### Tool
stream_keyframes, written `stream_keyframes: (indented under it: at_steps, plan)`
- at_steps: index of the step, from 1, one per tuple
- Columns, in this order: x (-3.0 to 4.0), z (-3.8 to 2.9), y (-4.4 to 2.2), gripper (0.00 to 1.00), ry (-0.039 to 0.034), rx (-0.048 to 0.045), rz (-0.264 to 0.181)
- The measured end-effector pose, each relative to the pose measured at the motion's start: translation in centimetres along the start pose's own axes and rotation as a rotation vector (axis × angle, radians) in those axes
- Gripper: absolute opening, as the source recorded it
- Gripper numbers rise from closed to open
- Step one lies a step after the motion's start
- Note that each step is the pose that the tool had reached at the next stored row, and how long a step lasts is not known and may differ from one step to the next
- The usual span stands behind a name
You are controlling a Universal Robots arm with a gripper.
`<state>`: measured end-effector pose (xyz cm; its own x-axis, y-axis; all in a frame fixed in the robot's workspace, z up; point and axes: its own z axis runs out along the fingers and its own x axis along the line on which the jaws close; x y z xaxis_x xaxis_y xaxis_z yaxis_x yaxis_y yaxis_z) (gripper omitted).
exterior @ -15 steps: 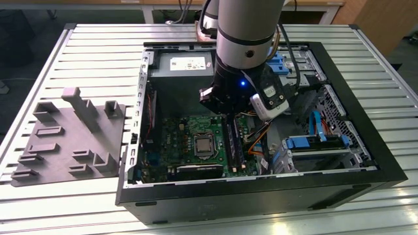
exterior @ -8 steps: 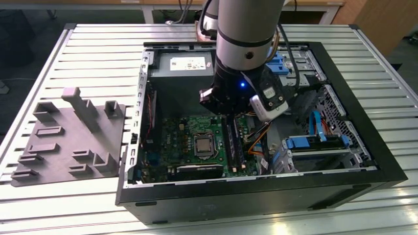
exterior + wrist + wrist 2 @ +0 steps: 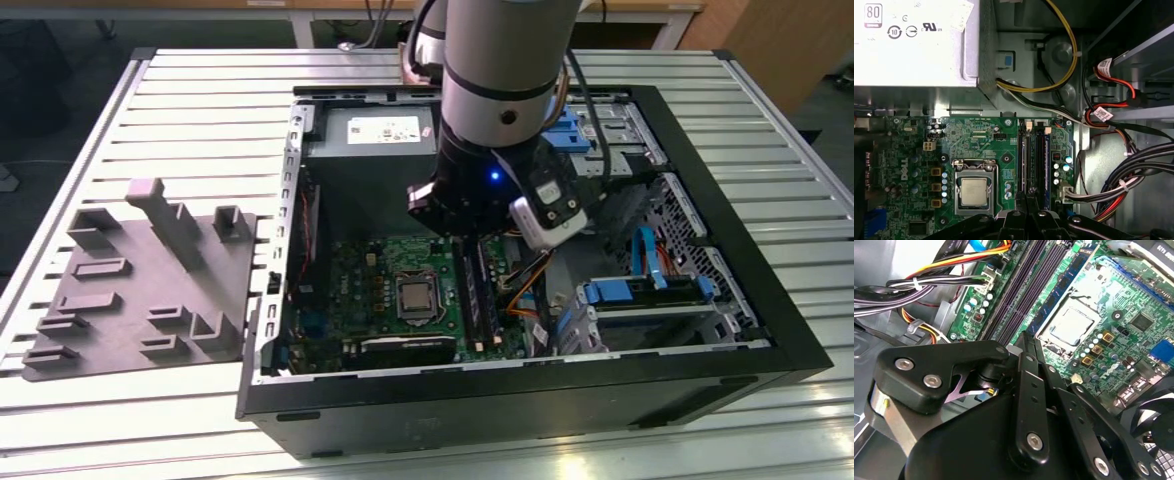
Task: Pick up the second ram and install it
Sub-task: 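Insert the second ram into the second slot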
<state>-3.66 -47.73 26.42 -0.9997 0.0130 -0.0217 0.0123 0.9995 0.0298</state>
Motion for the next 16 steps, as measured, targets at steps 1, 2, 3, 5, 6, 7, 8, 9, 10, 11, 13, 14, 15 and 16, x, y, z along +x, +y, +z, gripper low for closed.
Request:
stream_keyframes:
  at_steps: [1, 2, 3, 5, 6, 7, 8, 9, 10, 11, 13, 14, 15, 16]
  plan:
    - [0.00, 0.04, 0.00, 0.11, 0.0000, 0.0000, 0.000]
    - [0.00, 0.08, 0.00, 0.11, 0.0000, 0.0000, 0.001]
    - [0.00, 0.12, 0.00, 0.11, 0.0000, 0.0000, 0.001]
    - [0.00, 0.21, -0.01, 0.11, -0.0001, 0.0000, 0.002]
    - [0.00, 0.25, -0.01, 0.11, -0.0001, 0.0000, 0.002]
    - [0.01, 0.29, -0.01, 0.11, 0.0000, 0.0001, 0.003]
    - [0.01, 0.33, -0.01, 0.11, -0.0001, 0.0001, 0.003]
    - [0.01, 0.37, -0.01, 0.11, -0.0001, 0.0000, 0.004]
    - [0.01, 0.41, -0.01, 0.11, -0.0001, 0.0001, 0.004]
    - [0.01, 0.45, -0.01, 0.11, -0.0001, 0.0001, 0.004]
    - [0.01, 0.52, -0.02, 0.11, -0.0001, 0.0002, 0.005]
    - [0.01, 0.55, -0.02, 0.11, -0.0001, 0.0002, 0.006]
    - [0.01, 0.59, -0.02, 0.11, -0.0002, 0.0002, 0.006]
    - [0.01, 0.62, -0.02, 0.11, -0.0002, 0.0001, 0.007]
